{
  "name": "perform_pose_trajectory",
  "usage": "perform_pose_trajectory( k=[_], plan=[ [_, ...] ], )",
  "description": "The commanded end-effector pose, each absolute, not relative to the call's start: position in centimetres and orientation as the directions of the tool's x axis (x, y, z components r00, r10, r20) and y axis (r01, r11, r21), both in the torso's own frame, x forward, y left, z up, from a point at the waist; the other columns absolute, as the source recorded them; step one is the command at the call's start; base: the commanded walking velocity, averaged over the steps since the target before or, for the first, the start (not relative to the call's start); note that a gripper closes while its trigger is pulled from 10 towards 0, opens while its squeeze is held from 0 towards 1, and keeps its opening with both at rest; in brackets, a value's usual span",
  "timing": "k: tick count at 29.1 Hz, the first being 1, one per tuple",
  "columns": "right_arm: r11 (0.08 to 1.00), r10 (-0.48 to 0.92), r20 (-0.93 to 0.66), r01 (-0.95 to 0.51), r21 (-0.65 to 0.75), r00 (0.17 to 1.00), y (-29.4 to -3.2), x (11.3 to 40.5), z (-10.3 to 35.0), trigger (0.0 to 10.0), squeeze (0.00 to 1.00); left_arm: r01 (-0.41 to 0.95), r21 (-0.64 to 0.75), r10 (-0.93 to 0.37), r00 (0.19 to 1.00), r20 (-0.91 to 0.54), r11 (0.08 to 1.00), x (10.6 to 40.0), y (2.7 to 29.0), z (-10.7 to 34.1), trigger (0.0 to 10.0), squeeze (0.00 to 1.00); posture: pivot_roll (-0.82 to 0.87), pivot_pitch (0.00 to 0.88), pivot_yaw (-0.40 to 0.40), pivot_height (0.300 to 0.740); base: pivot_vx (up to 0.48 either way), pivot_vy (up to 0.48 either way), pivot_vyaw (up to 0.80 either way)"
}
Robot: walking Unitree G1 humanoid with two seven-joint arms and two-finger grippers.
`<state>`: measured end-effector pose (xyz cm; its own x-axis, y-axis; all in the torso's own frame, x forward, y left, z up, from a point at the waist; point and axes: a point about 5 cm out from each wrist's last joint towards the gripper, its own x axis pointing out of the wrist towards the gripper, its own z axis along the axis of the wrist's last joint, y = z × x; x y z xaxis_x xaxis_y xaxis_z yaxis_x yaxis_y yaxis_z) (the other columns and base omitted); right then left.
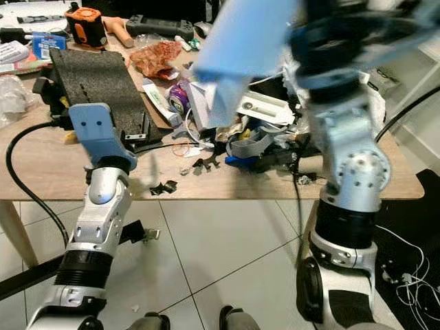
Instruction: Picking trash to rubbish bin
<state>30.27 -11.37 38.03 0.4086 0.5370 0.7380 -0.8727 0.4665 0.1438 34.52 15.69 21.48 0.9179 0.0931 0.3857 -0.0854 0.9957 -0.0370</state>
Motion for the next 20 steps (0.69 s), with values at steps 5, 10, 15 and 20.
perform_pose_trajectory(
  k=[5,10,15,20],
  plan=[
    [0.824,0.562,0.528,-0.485,-0.292,0.637,-10.0,33.6,34.1,0.0,0.00,-0.065,-0.017,0.067,0.929,0.365,0.998,34.7,15.1,20.8,10.0,0.00,0.02,0.160,-0.053,0.740,0.000,0.000,0.00],
    [0.850,0.516,0.528,-0.481,-0.217,0.674,-10.3,33.3,32.2,0.0,0.00,-0.048,0.001,0.045,0.926,0.375,0.999,34.4,14.8,20.8,10.0,0.00,0.00,0.142,-0.049,0.740,0.000,0.000,0.00],
    [0.903,0.430,0.504,-0.367,-0.224,0.749,-12.2,33.2,30.2,0.0,0.00,-0.022,0.001,0.020,0.931,0.364,1.000,34.6,13.8,20.3,10.0,0.00,-0.03,0.155,-0.054,0.740,0.000,0.000,0.00],
    [0.949,0.307,0.531,-0.292,-0.115,0.790,-14.0,33.3,29.3,0.0,0.00,0.014,-0.015,-0.007,0.924,0.381,1.000,34.7,12.3,20.6,10.0,0.00,-0.04,0.176,-0.083,0.740,0.000,0.000,0.00]
  ],
)
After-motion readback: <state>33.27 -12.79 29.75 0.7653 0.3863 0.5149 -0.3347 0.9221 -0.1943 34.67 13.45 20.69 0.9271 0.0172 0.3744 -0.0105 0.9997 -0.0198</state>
